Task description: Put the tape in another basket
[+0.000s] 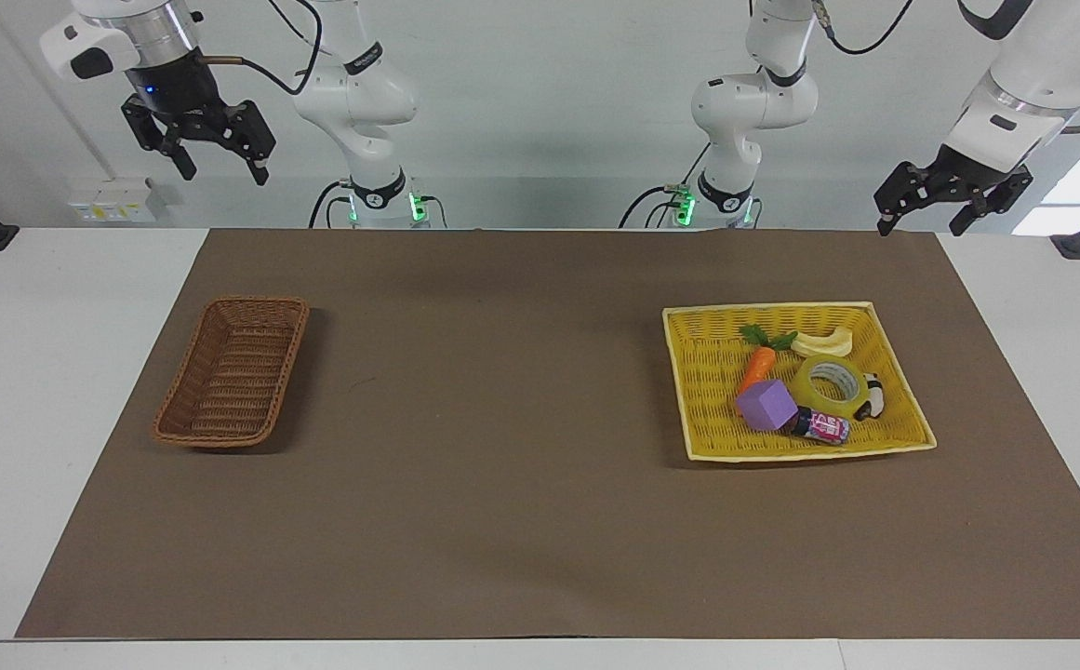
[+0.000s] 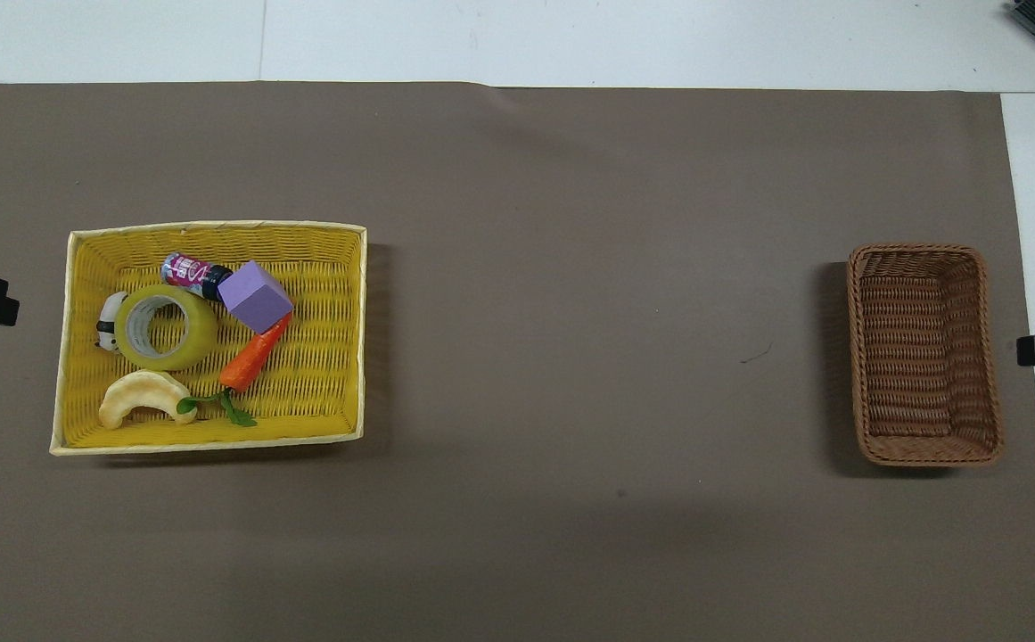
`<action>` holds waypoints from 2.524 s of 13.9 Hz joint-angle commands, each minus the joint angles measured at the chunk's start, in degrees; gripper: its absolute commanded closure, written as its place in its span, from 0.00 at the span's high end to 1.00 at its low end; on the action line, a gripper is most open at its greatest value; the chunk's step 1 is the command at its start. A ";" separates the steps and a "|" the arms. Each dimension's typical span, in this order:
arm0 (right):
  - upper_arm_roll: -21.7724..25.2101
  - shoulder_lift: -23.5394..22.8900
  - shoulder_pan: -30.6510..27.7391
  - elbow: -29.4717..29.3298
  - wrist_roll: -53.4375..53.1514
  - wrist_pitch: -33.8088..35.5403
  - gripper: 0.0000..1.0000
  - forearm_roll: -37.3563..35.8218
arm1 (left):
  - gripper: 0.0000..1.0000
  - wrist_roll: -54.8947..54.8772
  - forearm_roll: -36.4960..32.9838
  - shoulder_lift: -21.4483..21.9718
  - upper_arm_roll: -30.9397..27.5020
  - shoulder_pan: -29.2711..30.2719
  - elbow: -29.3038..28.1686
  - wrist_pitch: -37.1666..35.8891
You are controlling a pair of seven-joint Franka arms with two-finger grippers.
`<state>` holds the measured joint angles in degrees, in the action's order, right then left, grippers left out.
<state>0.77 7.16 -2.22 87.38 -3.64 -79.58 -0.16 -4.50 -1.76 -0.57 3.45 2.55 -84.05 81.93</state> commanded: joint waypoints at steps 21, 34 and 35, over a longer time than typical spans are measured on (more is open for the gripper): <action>-0.24 1.01 -0.41 0.77 1.53 0.39 1.00 -0.10 | 1.00 -24.14 6.23 -9.09 0.16 7.73 -34.69 44.71; -0.24 1.01 -0.41 0.77 1.53 0.39 1.00 -0.10 | 0.00 -23.63 9.23 -10.77 0.25 6.94 -30.49 40.53; -0.24 1.01 -0.41 0.77 1.53 0.39 1.00 -0.10 | 0.00 -23.63 9.23 -10.24 0.25 7.03 -28.65 37.98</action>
<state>0.77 7.16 -2.22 87.38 -3.64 -79.58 -0.16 -28.28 6.50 -11.99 4.14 9.95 -116.57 125.52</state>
